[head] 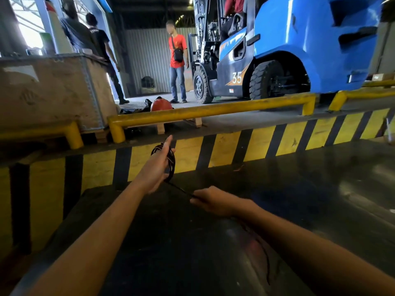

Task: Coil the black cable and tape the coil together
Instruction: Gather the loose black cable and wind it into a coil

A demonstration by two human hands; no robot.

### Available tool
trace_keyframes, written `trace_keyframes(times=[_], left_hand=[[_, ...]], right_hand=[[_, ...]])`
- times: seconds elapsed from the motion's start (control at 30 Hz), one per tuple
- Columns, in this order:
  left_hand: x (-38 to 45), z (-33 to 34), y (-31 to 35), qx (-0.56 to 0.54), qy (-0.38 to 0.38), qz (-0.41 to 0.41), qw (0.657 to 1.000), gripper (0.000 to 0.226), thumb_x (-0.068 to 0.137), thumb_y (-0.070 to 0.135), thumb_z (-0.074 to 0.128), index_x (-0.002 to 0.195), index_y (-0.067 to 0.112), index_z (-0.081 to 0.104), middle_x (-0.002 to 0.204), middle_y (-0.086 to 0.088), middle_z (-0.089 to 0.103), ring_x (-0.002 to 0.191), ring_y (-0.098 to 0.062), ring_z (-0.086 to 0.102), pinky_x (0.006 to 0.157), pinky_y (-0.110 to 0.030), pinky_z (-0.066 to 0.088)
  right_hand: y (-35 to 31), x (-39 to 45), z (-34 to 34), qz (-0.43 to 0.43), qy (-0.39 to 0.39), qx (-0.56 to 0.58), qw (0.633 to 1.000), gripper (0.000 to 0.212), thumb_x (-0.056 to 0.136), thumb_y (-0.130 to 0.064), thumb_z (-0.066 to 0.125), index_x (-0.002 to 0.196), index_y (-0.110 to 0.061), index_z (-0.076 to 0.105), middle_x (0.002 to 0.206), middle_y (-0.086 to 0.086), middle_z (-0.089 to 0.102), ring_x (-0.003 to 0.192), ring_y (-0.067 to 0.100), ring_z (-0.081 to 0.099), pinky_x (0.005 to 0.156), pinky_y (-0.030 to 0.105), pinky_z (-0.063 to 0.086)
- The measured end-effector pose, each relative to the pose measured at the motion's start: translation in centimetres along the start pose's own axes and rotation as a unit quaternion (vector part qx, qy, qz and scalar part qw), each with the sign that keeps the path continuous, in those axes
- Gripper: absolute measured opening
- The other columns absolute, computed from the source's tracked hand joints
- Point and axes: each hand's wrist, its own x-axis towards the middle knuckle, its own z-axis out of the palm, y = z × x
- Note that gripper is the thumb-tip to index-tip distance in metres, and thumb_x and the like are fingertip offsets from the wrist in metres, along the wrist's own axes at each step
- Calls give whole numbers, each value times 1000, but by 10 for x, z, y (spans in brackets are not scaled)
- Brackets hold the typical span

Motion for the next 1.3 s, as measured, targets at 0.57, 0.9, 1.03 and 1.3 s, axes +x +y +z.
trace_keyframes(times=[0.57, 0.9, 1.03, 1.3], left_hand=[[-13, 43, 19, -273, -244, -64, 928, 43, 92, 53, 31, 132, 46, 46, 145, -3, 43, 134, -27, 38, 90, -57, 47], [-9, 18, -42, 255, -146, -190, 937, 47, 93, 54, 33, 135, 37, 44, 125, -11, 51, 106, -23, 54, 92, -42, 44], [-22, 25, -40, 94, -315, -278, 902, 36, 95, 54, 28, 116, 49, 58, 124, 0, 54, 111, -20, 56, 79, -37, 48], [-14, 44, -16, -293, -208, -173, 917, 47, 94, 51, 28, 137, 38, 43, 142, -17, 47, 121, -31, 55, 83, -58, 51]], right_hand=[[19, -15, 0, 35, 84, -48, 995, 20, 99, -32, 40, 102, -19, 55, 80, -2, 60, 67, 13, 59, 55, 25, 46], [25, -14, -68, -18, 39, -104, 994, 19, 94, -29, 52, 98, -14, 64, 83, -3, 60, 80, 13, 61, 74, 26, 50], [36, 0, -77, 4, 72, -196, 978, 22, 95, -32, 50, 104, -16, 61, 83, -3, 58, 79, 15, 60, 71, 30, 48], [27, 3, 10, -2, 89, 12, 996, 16, 91, -5, 53, 106, -2, 59, 105, 17, 64, 95, 25, 63, 82, 35, 54]])
